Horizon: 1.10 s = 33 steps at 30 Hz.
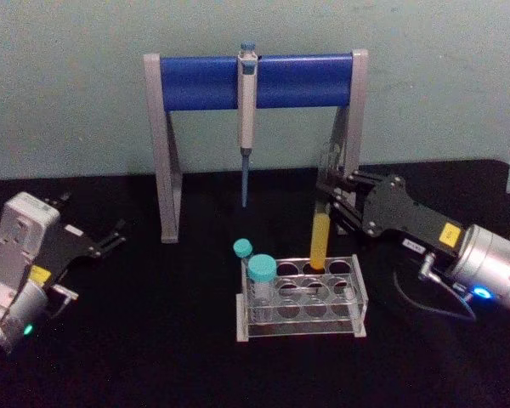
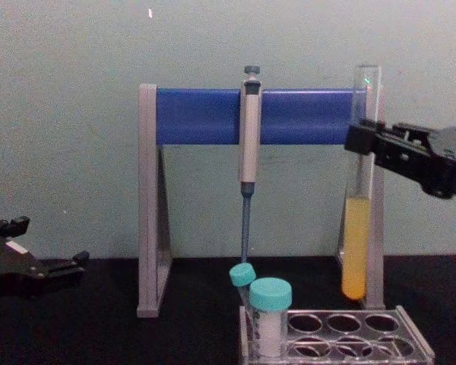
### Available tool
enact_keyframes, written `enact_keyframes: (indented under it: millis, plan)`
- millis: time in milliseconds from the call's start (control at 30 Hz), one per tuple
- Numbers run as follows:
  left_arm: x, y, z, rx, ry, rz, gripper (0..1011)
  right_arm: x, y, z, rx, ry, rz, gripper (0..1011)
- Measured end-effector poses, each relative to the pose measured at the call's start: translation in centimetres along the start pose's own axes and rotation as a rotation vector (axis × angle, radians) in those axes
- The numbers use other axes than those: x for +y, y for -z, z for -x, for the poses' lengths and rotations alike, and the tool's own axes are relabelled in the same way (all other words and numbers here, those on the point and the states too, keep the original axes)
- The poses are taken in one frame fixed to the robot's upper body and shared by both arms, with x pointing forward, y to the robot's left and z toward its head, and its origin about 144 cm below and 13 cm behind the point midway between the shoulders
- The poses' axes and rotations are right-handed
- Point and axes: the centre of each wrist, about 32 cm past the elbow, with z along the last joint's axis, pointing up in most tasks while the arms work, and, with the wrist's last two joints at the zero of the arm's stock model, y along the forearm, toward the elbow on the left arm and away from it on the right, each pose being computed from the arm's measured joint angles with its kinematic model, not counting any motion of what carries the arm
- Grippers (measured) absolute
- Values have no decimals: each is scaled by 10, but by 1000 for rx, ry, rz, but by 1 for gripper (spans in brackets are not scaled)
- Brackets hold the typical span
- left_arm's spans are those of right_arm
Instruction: Pick up the test tube from the test tube rack, shake it, then place it back into the test tube rack.
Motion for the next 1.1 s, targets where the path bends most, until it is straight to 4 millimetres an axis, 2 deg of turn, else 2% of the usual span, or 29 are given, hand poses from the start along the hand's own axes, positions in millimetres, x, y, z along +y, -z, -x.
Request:
enact_keyframes:
  millis: [167,333,433,733,1100]
  plan:
    - [0,0,0,0,0,0,1001,-11,-3,0,-3,-6,32,229]
    - [0,0,0,0,0,0,1001,-26,-7,-1,-26,61,51,228]
    - [0,0,0,0,0,0,1001,-28,-7,-1,-49,106,50,229]
    - [0,0,0,0,0,0,1001,-15,3,4,-68,168,23,229]
    - [0,0,0,0,0,0,1001,3,24,5,-18,108,-32,229]
